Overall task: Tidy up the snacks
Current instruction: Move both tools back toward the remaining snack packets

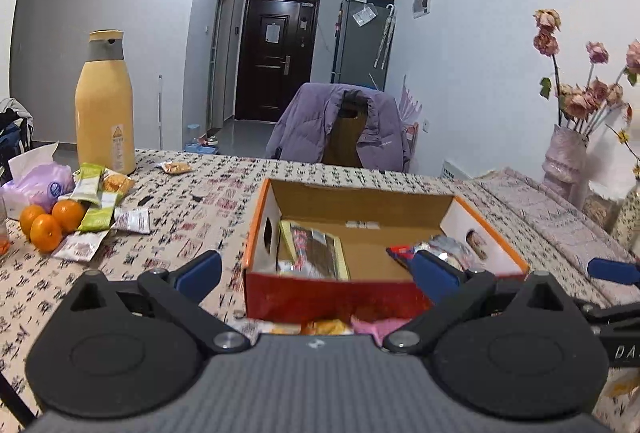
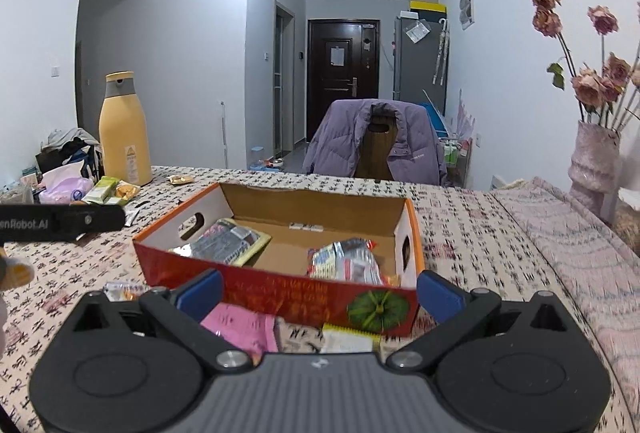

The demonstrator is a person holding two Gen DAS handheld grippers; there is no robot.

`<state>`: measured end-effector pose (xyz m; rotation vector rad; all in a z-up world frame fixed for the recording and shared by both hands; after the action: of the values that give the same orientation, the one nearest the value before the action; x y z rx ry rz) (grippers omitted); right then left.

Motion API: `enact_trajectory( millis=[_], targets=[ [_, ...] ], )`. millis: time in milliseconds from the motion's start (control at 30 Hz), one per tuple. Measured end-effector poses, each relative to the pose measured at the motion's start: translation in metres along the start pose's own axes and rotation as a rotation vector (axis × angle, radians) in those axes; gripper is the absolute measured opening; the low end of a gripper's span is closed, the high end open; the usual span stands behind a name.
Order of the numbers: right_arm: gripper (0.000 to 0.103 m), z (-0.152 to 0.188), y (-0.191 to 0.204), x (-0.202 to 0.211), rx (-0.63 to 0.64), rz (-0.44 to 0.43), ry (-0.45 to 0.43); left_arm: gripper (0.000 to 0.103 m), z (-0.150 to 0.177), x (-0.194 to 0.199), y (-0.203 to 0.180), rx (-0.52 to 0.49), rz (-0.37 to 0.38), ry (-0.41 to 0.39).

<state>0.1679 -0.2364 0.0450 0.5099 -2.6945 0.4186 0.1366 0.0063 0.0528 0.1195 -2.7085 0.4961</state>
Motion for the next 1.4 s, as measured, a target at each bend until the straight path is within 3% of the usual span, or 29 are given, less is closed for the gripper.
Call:
enact_trajectory(
  millis=[533, 1067, 1200, 1400],
  targets=[
    [0.103, 0.060, 0.025, 0.035, -0.028, 0.014, 0.047, 0.103, 0.054, 0.031, 0.024, -0.011, 0.016, 0.057],
    [0.103, 0.086, 0.033, 0.000, -0.046, 0.027, 0.155, 0.103, 0.066, 0.028, 0.043, 0.009, -0.015, 0.102],
    [0.103, 0.085, 0.025, -0.021, -0.038, 0.056, 0.187, 0.103, 0.066, 0.028, 0.047, 0.018, -0.020, 0.104],
    [0.103, 0.085, 0.004, -0.044, -0.083, 0.013, 0.189, 0.103, 0.064, 0.029, 0.052, 0.027, -0.034, 0.102]
  ],
)
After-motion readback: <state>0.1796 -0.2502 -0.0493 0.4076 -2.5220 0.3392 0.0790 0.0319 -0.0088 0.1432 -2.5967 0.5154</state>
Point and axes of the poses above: each gripper's, at about its wrist camera, not at the fingertips, and x roughly against the way its jaws point, y to its left, z to its underside, the point moved 3 cm from there along -x, roughly the way its jaws point, and after that the axes turned 14 degrees about x, right-handed, at the moved point
